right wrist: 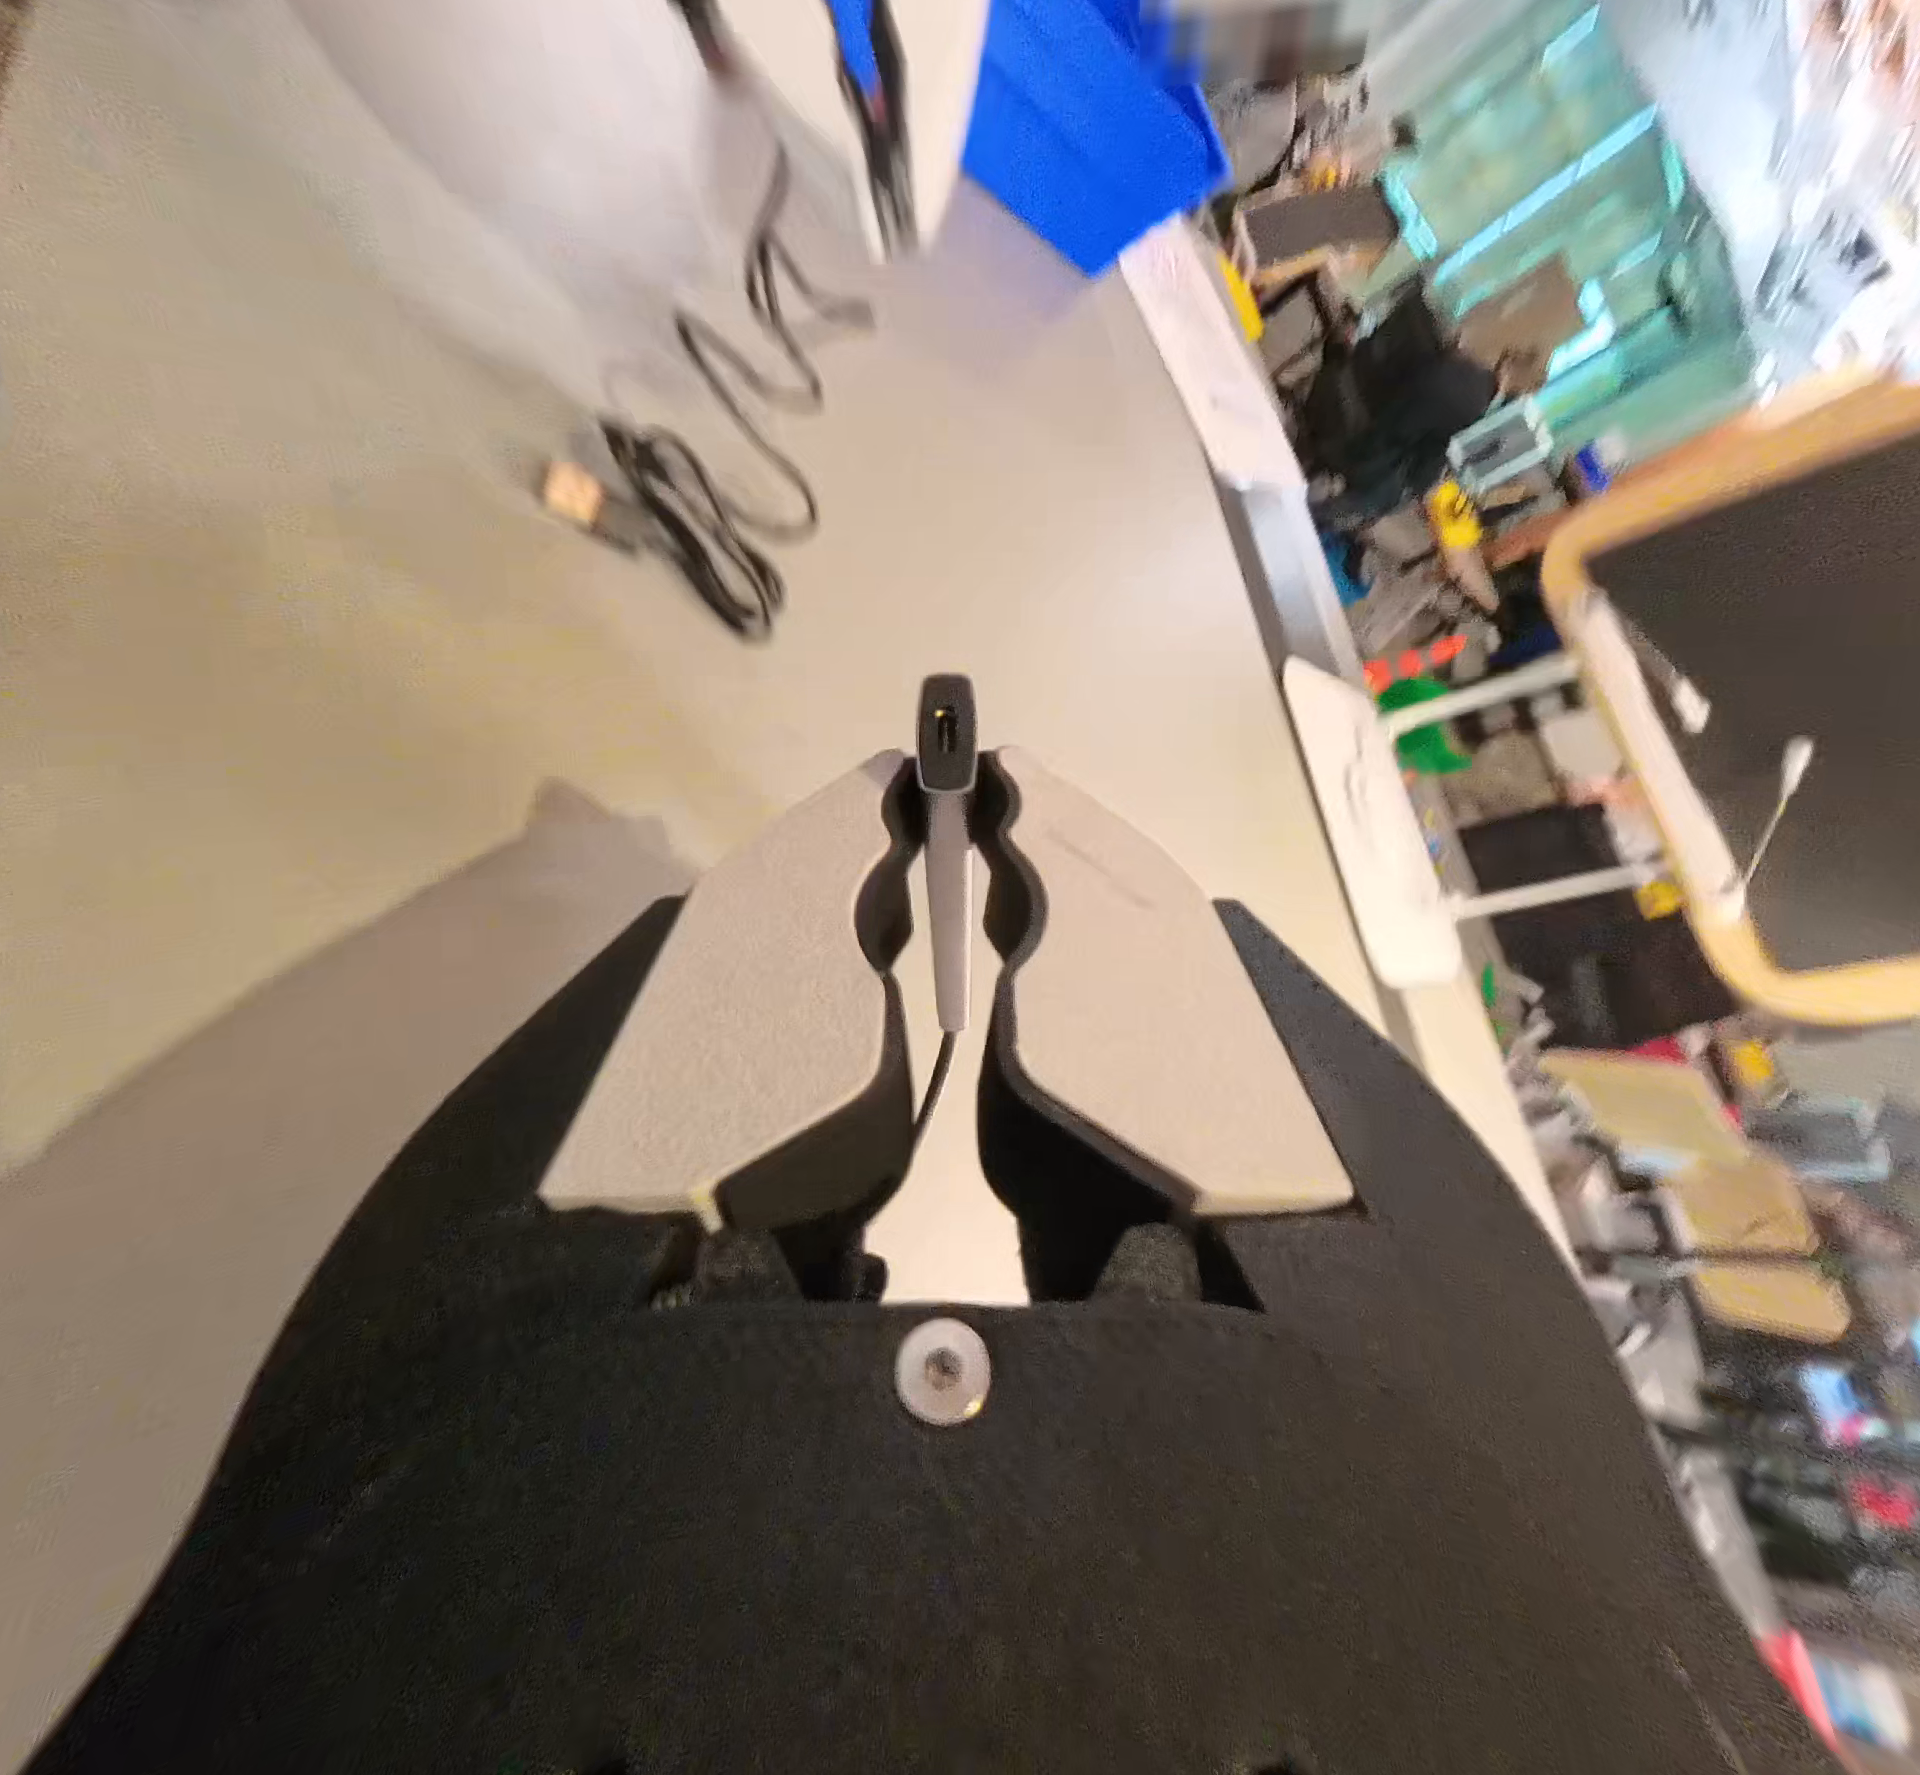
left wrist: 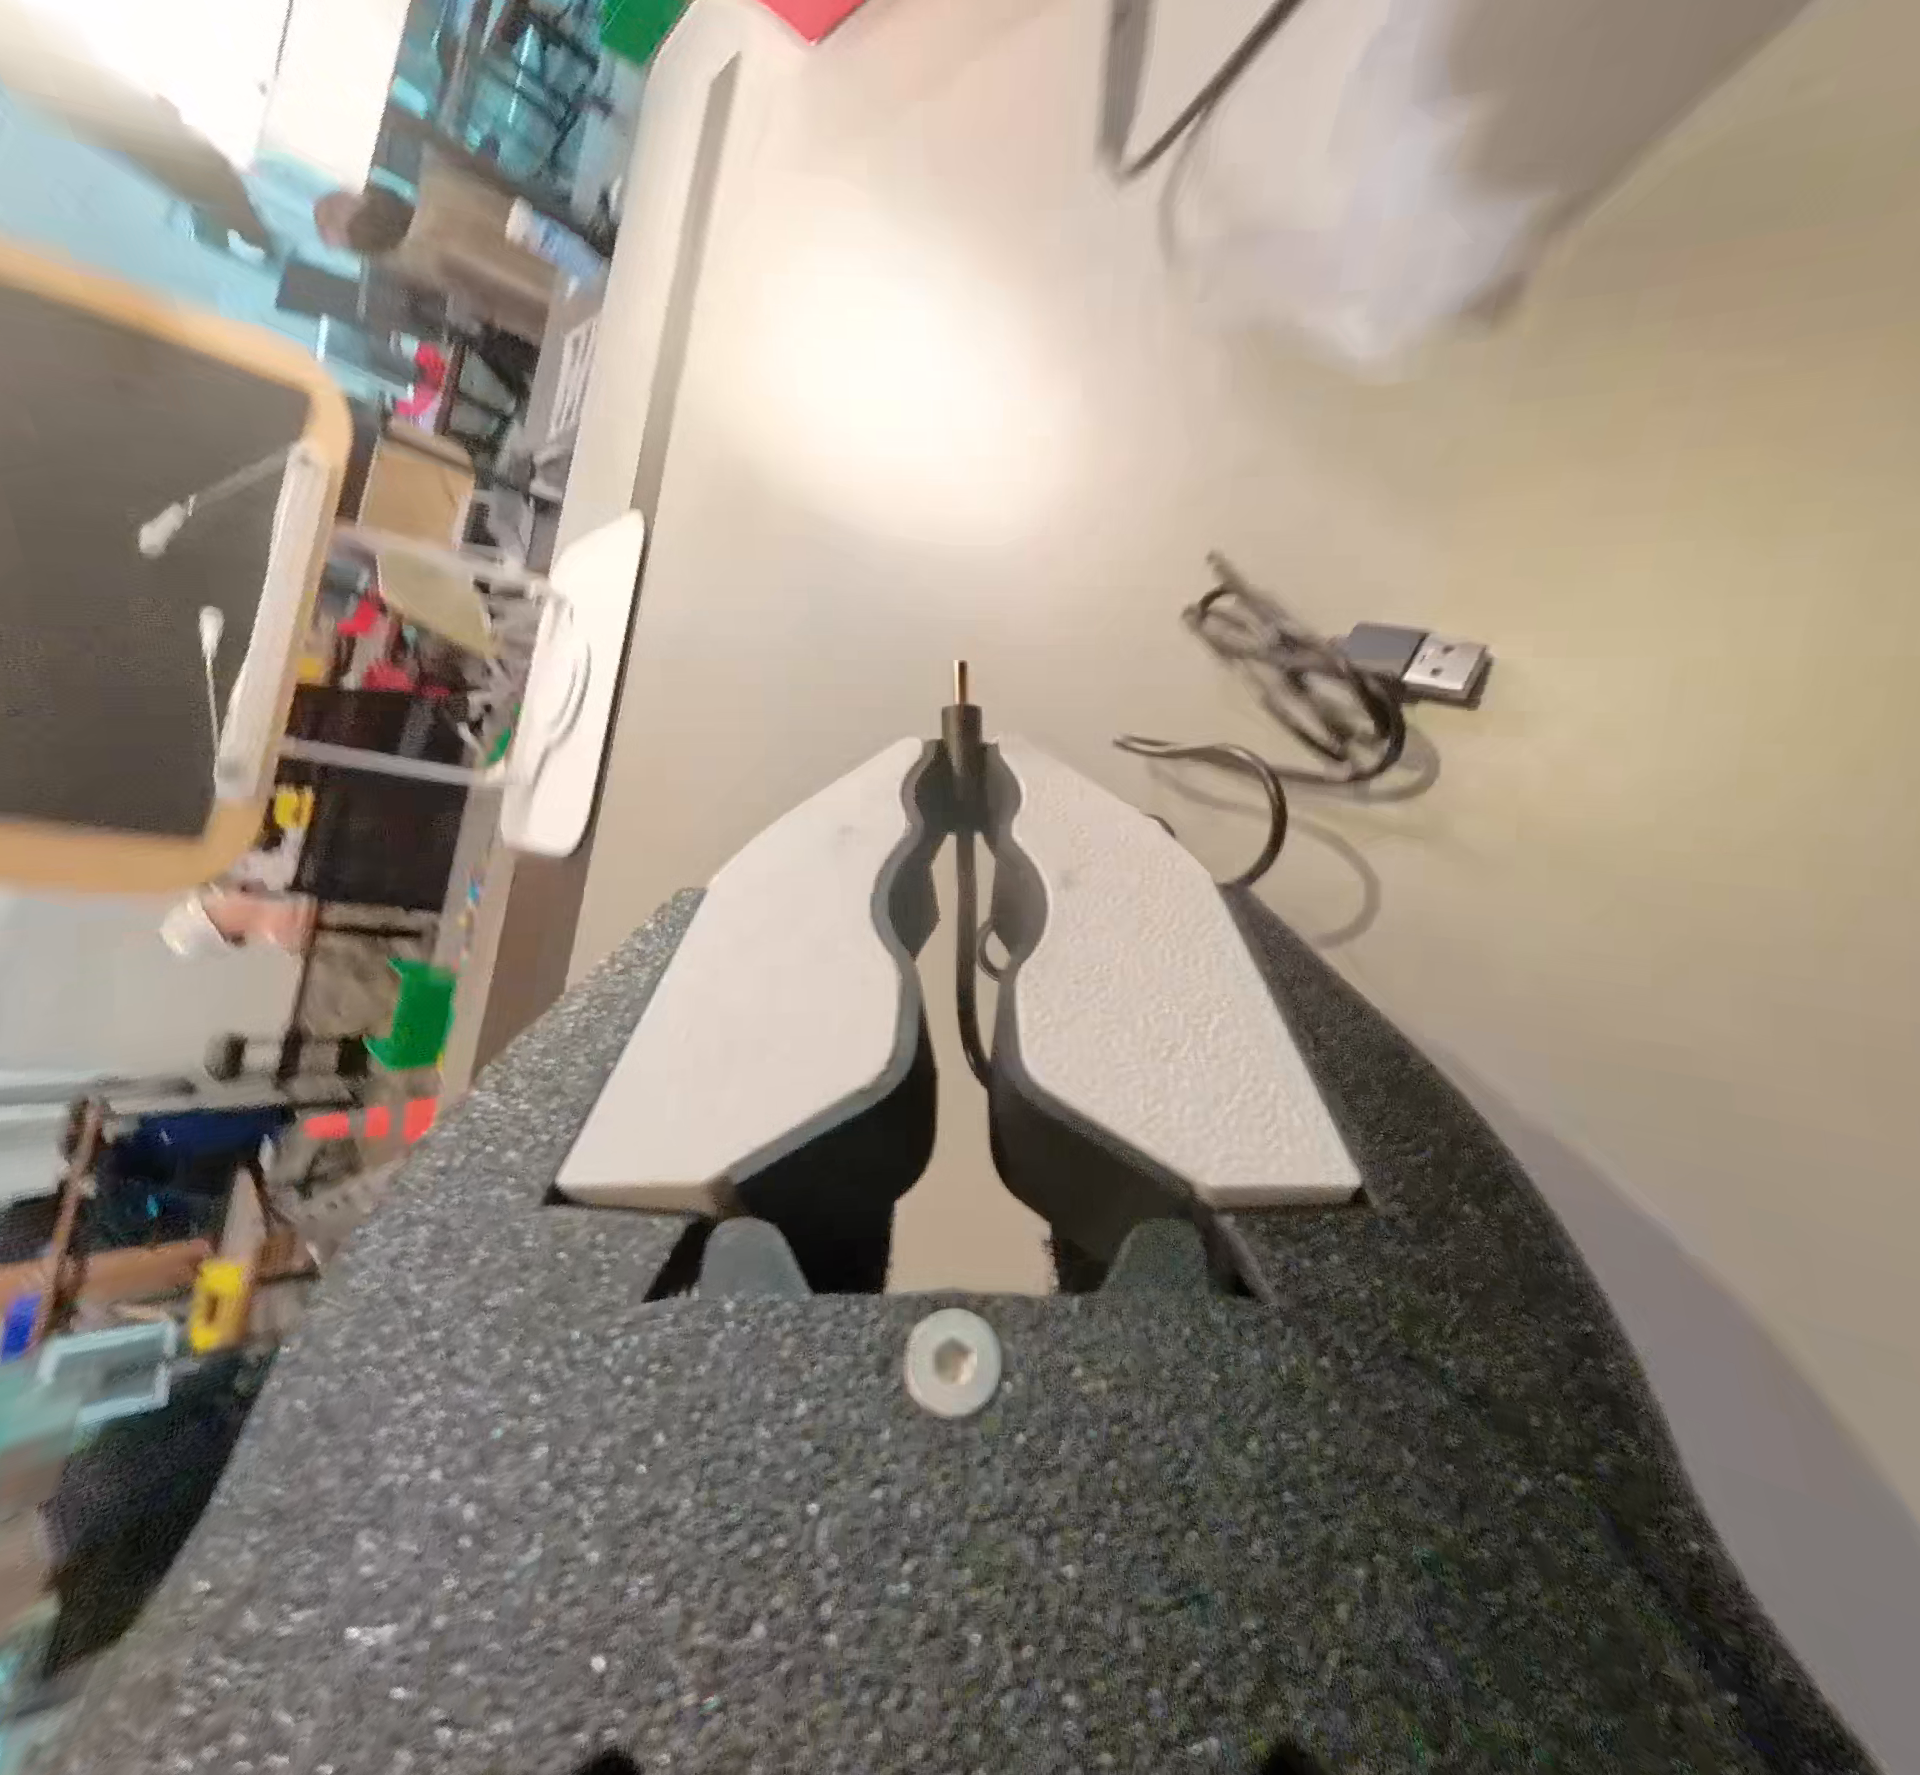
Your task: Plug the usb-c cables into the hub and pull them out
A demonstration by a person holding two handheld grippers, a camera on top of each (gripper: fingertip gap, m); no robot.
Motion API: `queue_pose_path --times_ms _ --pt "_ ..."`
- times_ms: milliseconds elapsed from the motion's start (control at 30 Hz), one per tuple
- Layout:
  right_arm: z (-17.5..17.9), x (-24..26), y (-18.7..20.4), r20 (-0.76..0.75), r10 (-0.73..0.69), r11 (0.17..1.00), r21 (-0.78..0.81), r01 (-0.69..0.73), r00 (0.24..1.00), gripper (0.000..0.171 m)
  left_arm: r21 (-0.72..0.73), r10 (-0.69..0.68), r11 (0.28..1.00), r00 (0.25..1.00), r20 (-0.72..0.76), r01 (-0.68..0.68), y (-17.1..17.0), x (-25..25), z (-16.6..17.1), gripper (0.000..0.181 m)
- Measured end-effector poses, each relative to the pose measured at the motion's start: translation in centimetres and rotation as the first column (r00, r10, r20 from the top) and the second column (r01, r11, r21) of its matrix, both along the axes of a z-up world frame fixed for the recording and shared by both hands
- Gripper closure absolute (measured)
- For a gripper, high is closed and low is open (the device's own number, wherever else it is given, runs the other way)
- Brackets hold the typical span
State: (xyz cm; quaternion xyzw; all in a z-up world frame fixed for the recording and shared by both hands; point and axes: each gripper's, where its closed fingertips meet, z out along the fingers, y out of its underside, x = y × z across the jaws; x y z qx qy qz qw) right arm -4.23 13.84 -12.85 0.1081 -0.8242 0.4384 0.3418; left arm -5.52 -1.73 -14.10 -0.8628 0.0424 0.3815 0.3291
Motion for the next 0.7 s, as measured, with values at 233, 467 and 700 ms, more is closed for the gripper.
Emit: queue_pose_path --times_ms 233,467,700 --pt "-2.3 -0.5 -1.0 0.011 0.018 0.998 0.061 -0.018 1.000 0.162 0.121 0.011 0.992 0.995 0.094 -0.022 1.7 0.2 0.3 0.175" --pt "-4.9 -0.2 -3.9 0.114 -0.008 0.997 0.083 -0.001 0.993 0.148 0.236 0.070 0.964 0.973 0.219 -0.123 2.7 0.5 -0.3 0.175" --pt "-4.6 0.0 -3.4 0.175 -0.026 0.999 0.047 0.018 0.984 0.157 0.271 0.138 0.923 0.892 0.430 -0.273 2.1 0.9 -2.1 0.173"
